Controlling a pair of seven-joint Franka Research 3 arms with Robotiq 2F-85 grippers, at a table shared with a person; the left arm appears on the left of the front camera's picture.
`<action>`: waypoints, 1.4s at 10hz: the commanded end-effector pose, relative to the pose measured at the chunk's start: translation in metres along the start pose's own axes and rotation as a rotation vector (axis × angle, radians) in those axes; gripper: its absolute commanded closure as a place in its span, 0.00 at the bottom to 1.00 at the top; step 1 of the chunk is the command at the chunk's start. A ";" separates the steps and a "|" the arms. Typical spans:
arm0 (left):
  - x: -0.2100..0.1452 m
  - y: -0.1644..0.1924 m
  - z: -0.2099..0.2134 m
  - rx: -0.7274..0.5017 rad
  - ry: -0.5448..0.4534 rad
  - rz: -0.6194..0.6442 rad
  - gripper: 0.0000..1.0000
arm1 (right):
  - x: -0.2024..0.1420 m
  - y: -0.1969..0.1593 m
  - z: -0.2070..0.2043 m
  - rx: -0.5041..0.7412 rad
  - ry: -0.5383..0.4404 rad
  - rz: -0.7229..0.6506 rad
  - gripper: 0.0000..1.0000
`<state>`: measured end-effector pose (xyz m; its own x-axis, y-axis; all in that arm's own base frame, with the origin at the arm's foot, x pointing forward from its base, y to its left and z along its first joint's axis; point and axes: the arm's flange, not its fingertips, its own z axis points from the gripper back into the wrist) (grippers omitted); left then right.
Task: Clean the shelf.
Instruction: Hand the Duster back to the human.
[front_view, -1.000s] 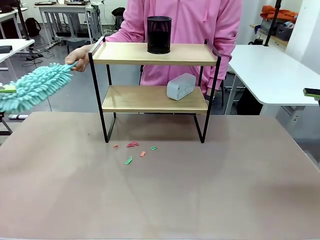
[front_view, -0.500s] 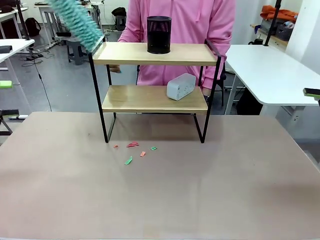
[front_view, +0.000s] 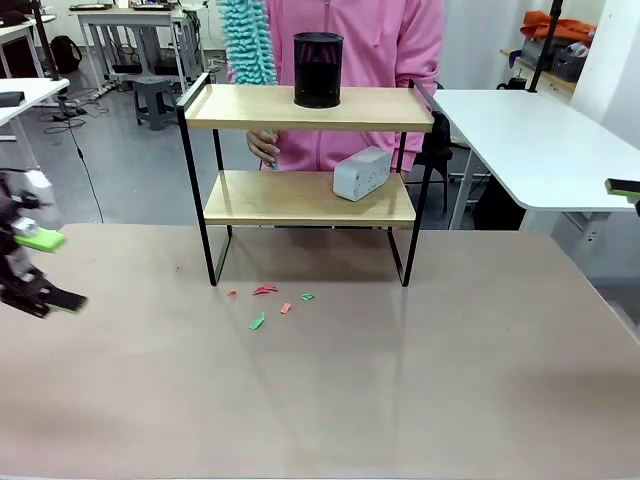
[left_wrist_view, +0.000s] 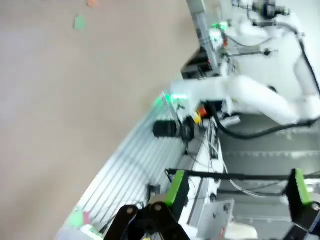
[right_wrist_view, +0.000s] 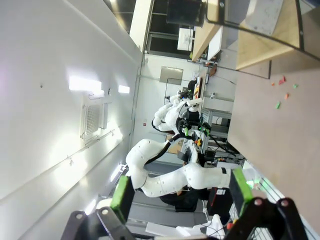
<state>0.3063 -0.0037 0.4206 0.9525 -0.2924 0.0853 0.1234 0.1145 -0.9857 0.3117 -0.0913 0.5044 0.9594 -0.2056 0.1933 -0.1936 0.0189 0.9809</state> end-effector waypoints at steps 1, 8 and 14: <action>-0.002 0.005 -0.060 -0.118 0.067 -0.041 0.00 | -0.038 -0.034 -0.036 -0.017 0.073 -0.016 0.00; 0.057 0.009 -0.037 -0.106 -0.165 -0.041 0.00 | -0.002 -0.093 -0.054 -0.054 0.078 -0.123 0.00; 0.057 0.009 -0.037 -0.106 -0.165 -0.041 0.00 | -0.002 -0.093 -0.054 -0.054 0.078 -0.123 0.00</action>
<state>0.3542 -0.0576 0.4099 0.9807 -0.1243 0.1510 0.1517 -0.0039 -0.9884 0.3412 -0.0404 0.4099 0.9856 -0.1395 0.0952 -0.0880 0.0570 0.9945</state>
